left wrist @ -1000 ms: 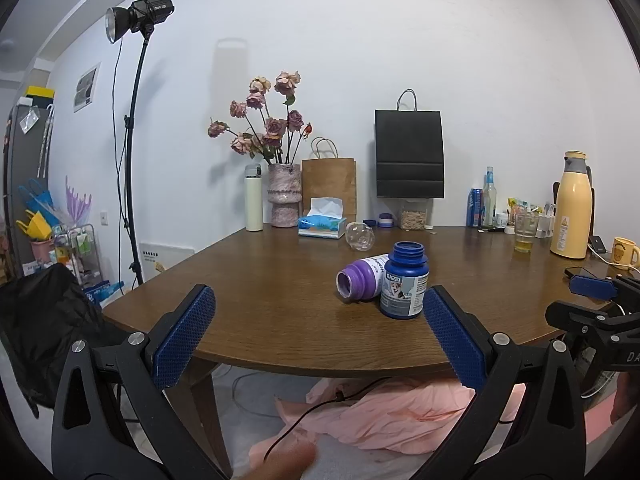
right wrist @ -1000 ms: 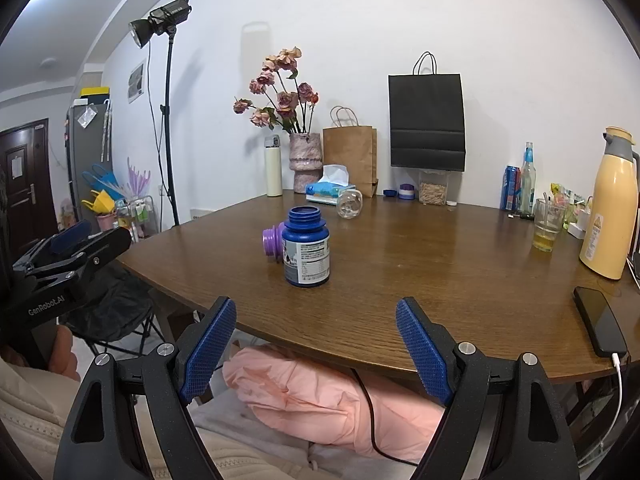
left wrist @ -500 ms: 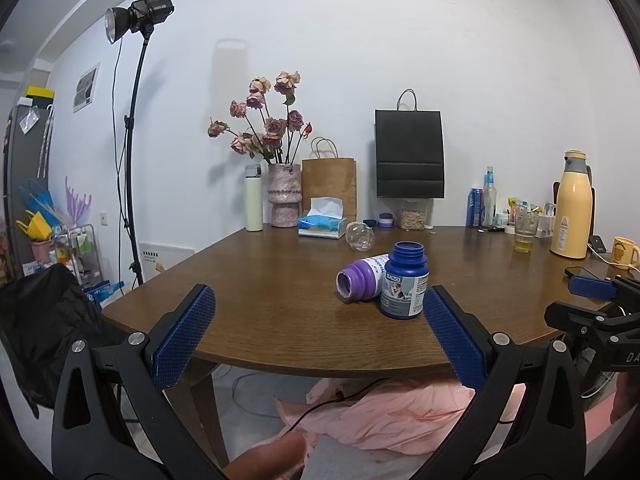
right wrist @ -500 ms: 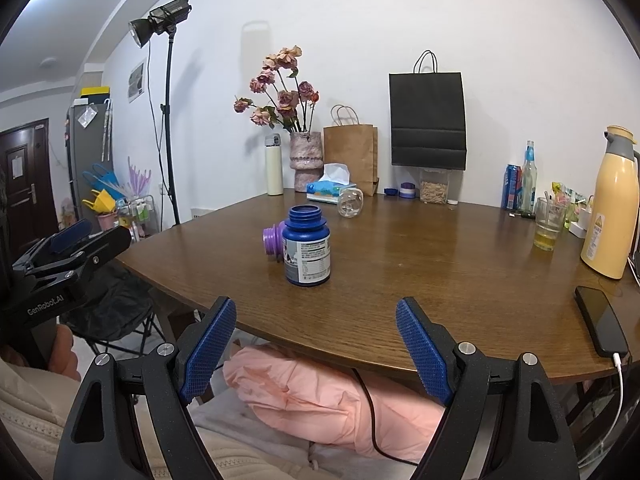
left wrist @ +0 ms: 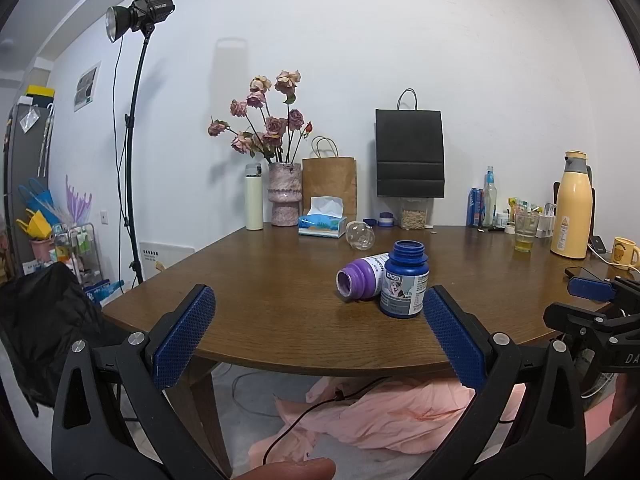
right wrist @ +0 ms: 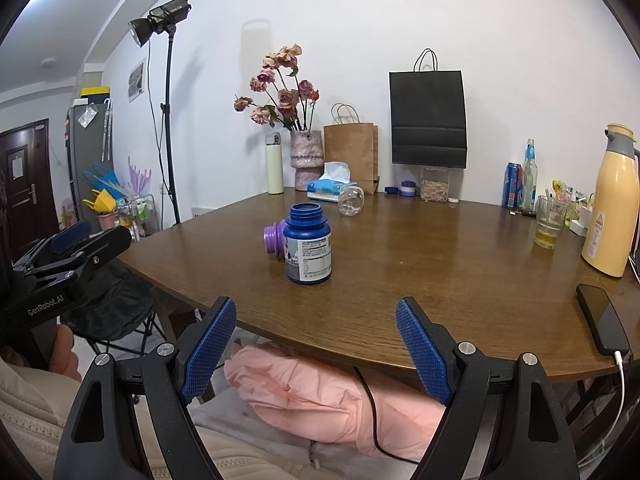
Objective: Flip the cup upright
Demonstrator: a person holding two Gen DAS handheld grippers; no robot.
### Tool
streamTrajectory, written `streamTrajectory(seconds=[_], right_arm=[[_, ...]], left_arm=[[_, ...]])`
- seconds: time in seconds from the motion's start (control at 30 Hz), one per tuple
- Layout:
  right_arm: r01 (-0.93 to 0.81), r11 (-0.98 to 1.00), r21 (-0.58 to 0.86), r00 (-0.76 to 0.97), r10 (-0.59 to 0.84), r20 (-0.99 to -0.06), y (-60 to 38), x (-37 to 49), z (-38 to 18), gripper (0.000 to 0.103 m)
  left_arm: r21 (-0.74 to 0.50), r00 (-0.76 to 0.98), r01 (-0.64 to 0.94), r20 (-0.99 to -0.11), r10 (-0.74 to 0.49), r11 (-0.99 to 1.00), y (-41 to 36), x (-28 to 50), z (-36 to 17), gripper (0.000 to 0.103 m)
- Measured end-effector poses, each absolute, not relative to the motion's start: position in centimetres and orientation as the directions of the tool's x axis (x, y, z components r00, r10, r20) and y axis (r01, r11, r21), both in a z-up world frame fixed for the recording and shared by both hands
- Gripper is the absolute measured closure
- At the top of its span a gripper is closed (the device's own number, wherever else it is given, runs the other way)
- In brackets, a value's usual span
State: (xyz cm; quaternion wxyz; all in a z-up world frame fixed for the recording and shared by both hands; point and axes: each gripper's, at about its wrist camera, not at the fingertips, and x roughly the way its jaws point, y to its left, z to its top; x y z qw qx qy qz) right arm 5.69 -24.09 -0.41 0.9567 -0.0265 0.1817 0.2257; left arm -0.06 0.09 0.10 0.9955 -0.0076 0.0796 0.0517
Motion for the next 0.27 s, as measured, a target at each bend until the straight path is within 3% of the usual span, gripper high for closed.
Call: streamTrajectory(seconds=[0.27], right_arm=[[-0.442,0.897,0.031,0.832,0.422,-0.359,-24.07,5.71,-0.47,0.017]], left_arm=[[-0.007,0.982,-0.107,-0.158,0.105,0.994,0.12,-0.08,0.06,0.0]])
